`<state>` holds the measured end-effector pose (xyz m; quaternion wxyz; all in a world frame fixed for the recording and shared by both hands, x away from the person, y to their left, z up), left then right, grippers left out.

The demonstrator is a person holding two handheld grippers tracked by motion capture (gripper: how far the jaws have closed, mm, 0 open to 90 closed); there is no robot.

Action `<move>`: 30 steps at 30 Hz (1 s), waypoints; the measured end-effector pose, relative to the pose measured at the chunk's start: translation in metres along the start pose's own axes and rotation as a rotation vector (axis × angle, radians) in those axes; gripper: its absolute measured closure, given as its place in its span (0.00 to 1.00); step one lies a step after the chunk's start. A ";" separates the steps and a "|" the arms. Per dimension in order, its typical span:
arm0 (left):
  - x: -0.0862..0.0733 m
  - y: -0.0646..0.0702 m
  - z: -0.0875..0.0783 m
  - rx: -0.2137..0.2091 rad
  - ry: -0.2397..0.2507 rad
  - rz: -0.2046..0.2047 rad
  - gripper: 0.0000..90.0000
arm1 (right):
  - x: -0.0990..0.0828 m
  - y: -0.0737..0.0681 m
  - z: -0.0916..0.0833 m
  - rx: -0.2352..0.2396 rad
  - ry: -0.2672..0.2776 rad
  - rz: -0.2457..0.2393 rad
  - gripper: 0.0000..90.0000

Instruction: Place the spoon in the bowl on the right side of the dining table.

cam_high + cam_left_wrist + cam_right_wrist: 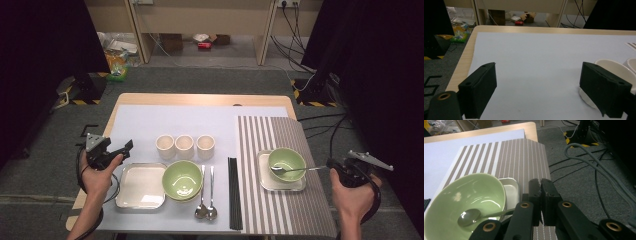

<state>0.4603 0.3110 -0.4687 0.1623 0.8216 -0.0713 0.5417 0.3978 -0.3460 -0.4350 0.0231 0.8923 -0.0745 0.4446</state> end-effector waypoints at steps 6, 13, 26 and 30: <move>0.001 -0.001 0.000 0.002 0.004 -0.001 0.15 | -0.005 -0.001 -0.006 0.001 -0.001 0.002 0.97; 0.001 -0.001 -0.001 0.002 0.006 -0.003 0.15 | -0.009 -0.002 -0.014 0.010 -0.001 0.010 0.97; 0.001 0.000 0.000 -0.001 0.005 -0.002 0.15 | 0.008 0.003 -0.004 0.009 0.008 0.022 0.96; 0.001 -0.001 0.000 0.001 0.006 -0.005 0.15 | 0.006 0.001 0.004 0.003 -0.026 0.011 0.99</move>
Point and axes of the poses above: each handheld gripper's, and its own axes: z roughly forward along the jaws, x roughly out of its top, y roughly to its right, the point moved 8 cm from there along z, roughly forward along the jaws, and after that the axes turned 9 degrees about -x, right-handed, at the moved point
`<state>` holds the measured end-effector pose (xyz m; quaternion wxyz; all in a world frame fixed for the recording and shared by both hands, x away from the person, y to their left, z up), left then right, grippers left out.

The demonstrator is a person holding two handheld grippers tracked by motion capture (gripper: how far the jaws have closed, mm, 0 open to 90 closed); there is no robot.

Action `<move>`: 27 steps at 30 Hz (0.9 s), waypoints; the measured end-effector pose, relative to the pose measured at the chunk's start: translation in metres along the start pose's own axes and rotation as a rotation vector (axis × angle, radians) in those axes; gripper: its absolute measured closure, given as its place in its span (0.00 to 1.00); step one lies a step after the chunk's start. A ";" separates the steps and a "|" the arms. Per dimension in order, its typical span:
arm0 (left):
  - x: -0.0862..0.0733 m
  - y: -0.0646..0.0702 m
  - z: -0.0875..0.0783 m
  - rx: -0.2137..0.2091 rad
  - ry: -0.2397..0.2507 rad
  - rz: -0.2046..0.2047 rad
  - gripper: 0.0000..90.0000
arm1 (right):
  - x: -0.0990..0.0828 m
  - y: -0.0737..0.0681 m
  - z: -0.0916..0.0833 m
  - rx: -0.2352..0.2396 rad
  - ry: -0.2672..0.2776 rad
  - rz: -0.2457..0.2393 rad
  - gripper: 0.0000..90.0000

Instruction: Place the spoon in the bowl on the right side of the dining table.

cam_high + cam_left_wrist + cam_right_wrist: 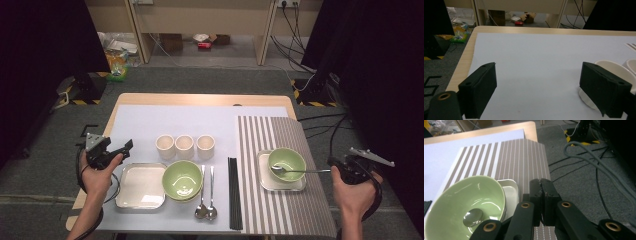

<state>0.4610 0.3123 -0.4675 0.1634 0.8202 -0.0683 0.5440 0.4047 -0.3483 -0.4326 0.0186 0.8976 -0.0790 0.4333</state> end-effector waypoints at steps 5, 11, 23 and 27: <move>0.000 0.000 0.000 -0.001 -0.002 0.003 0.15 | -0.004 -0.001 0.001 -0.004 -0.012 -0.002 1.00; -0.001 0.001 0.001 -0.003 -0.004 0.002 0.15 | -0.007 0.000 -0.002 -0.007 -0.007 0.000 1.00; -0.002 0.001 0.001 -0.004 -0.008 0.002 0.15 | -0.024 -0.003 -0.012 0.009 -0.002 0.005 1.00; -0.002 0.001 0.001 -0.001 -0.008 0.002 0.15 | -0.026 -0.005 -0.016 0.012 0.016 0.001 1.00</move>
Point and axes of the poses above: each handheld gripper's, and its own axes: z roughly forward along the jaws, x roughly out of its top, y roughly to its right, the point moved 8 cm from there along z, roughly forward along the jaws, and after that the axes turned 9 degrees about -x, right-handed, at the moved point
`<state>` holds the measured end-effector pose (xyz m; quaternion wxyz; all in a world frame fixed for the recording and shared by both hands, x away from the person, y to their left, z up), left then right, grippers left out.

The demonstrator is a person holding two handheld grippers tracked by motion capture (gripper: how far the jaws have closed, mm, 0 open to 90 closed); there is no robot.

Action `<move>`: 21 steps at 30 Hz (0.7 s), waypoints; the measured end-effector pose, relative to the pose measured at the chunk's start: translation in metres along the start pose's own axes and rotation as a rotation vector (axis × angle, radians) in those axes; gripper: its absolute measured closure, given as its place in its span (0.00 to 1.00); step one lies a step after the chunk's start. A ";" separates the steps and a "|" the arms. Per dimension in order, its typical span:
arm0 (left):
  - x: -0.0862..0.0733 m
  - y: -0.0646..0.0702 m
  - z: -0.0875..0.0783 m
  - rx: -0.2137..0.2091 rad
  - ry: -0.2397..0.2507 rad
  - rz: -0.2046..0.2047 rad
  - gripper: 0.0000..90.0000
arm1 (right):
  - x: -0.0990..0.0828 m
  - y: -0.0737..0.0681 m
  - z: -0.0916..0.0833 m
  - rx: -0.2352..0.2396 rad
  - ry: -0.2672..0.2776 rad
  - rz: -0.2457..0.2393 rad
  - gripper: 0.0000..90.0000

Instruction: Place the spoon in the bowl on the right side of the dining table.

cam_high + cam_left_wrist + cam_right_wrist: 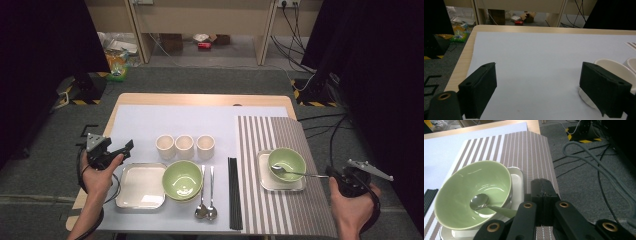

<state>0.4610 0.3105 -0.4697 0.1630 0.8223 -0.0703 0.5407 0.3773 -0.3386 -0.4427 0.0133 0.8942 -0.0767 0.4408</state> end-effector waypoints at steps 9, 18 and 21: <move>0.000 0.000 0.000 0.000 0.001 0.001 0.15 | -0.004 -0.002 -0.001 0.002 0.018 0.000 1.00; 0.000 0.000 -0.001 0.000 0.000 0.000 0.15 | -0.009 -0.008 -0.008 0.011 0.045 0.003 1.00; 0.000 0.000 -0.001 0.001 0.002 0.000 0.15 | -0.011 -0.011 -0.011 0.014 0.060 0.003 1.00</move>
Point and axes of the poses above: each handheld gripper's, and its own axes: z roughly forward along the jaws, x roughly out of its top, y roughly to its right, the point moved 8 cm from there along z, roughly forward along the jaws, and after that the axes turned 9 degrees about -x, right-handed, at the moved point
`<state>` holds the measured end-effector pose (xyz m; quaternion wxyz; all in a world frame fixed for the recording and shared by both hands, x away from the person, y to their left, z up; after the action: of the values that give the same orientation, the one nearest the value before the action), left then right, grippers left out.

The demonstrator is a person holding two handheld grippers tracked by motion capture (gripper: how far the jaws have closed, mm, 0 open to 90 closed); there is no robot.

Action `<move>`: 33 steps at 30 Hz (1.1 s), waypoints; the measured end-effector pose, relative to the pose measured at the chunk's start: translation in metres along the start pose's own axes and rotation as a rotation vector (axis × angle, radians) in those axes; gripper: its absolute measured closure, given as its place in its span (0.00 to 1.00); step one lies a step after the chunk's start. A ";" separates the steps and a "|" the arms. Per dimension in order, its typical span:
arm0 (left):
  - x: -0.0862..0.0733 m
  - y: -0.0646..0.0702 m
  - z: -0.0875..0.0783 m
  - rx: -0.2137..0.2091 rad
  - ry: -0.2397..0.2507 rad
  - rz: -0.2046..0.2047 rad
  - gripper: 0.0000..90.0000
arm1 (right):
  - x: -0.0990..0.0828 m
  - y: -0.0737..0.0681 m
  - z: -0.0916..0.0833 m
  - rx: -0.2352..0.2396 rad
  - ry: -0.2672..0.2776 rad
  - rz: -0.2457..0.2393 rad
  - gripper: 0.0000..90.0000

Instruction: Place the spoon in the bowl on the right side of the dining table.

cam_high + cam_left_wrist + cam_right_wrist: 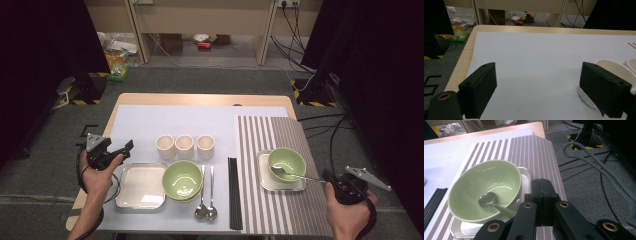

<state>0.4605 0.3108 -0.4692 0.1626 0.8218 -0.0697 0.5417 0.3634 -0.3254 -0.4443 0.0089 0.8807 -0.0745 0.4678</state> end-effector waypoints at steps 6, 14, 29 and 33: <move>0.000 0.000 0.000 0.001 0.004 -0.002 0.15 | -0.003 -0.004 -0.004 0.015 0.044 -0.003 1.00; 0.000 0.000 0.000 0.000 0.003 -0.002 0.15 | -0.012 -0.009 -0.007 0.029 0.089 -0.003 1.00; 0.000 -0.001 -0.001 0.003 0.005 -0.003 0.15 | -0.010 -0.018 -0.009 0.051 0.108 -0.025 0.95; 0.000 -0.001 -0.001 0.003 0.005 -0.003 0.15 | -0.006 -0.019 -0.008 0.047 0.110 -0.036 0.93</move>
<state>0.4601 0.3117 -0.4690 0.1624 0.8207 -0.0675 0.5436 0.3566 -0.3047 -0.4436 0.0006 0.8547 -0.0471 0.5170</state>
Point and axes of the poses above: each handheld gripper's, and its own axes: z roughly forward along the jaws, x roughly out of its top, y roughly to its right, the point moved 8 cm from there along z, roughly forward along the jaws, and after that the axes turned 9 degrees about -x, right-handed, at the moved point
